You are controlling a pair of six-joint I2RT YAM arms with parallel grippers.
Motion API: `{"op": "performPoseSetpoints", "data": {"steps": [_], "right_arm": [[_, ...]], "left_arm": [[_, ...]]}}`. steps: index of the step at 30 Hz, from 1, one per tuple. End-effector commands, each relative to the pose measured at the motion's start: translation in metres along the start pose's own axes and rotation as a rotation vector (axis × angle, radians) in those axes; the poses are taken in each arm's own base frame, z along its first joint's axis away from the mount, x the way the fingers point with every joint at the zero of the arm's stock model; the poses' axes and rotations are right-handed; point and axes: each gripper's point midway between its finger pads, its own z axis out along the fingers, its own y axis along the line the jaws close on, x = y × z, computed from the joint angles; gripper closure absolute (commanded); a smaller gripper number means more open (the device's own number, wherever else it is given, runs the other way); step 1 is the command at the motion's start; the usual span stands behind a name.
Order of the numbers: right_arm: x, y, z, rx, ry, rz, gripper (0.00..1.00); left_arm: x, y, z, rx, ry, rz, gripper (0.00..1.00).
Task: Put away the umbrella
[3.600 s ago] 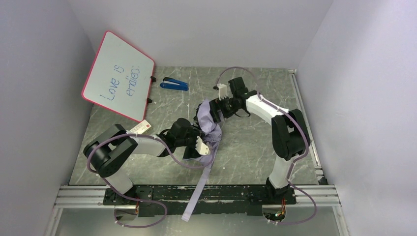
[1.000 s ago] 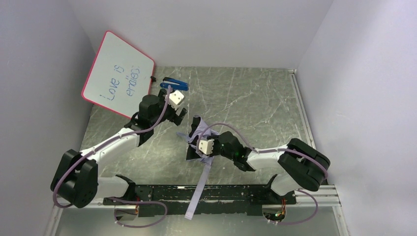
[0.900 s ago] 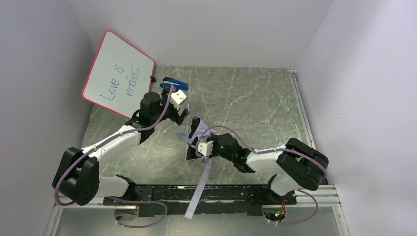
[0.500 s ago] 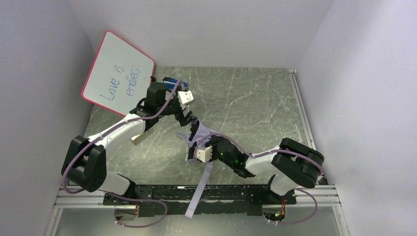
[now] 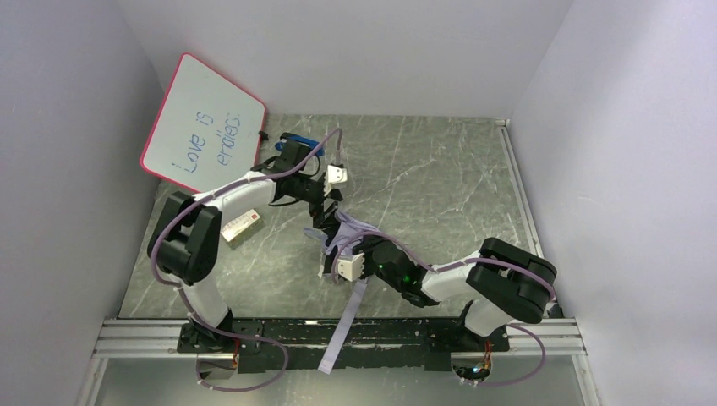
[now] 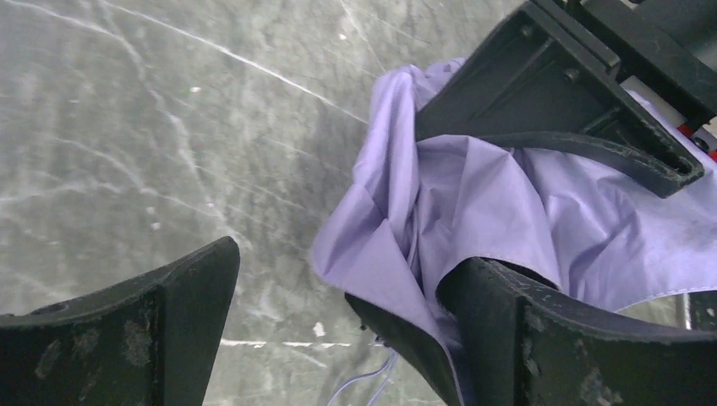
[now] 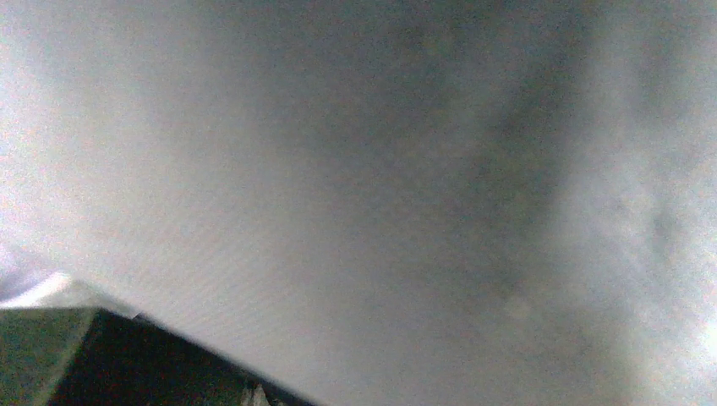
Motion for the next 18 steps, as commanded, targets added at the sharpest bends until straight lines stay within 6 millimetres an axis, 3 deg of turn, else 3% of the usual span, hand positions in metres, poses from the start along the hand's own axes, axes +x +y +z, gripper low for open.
{"op": "performPoseSetpoints", "data": {"steps": [1,10,18], "right_arm": [[0.026,0.029,-0.007,-0.089,0.096,-0.053,0.69],[0.026,0.028,-0.007,-0.078,0.096,-0.054,0.70],[0.022,0.026,-0.005,-0.071,0.091,-0.057,0.70]], "left_arm": [[0.001,-0.029,0.017,0.155,0.004,-0.008,0.03],[0.037,-0.071,0.045,0.266,0.119,-0.052,0.03],[0.076,-0.072,0.053,0.243,0.260,-0.070,0.03]]}}
